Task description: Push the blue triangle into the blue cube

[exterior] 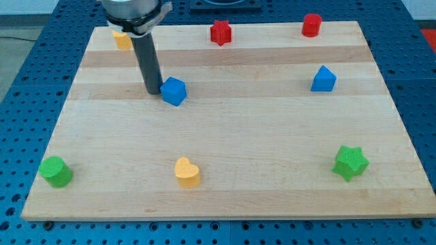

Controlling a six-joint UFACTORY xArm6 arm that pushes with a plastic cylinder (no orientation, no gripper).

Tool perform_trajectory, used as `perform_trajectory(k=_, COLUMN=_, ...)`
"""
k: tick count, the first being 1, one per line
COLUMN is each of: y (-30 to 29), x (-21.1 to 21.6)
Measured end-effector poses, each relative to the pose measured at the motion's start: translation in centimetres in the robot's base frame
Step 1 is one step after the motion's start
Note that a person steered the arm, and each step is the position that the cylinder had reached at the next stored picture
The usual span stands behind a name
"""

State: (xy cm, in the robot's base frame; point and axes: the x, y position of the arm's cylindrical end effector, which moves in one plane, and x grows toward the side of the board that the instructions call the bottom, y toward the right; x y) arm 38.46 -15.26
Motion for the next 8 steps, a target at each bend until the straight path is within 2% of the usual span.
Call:
perform_trajectory(k=1, y=-2.5, x=0.5)
perform_trajectory(k=2, y=6.0, x=0.2)
perform_trajectory(k=3, y=6.6, x=1.5)
perform_trajectory(k=4, y=11.0, x=-2.9)
perform_trajectory(k=5, y=23.2, x=-6.2)
perform_trajectory(k=6, y=32.9, x=-6.2)
perform_trajectory(k=7, y=35.7, x=-2.5)
perform_trajectory(k=8, y=32.0, x=1.4)
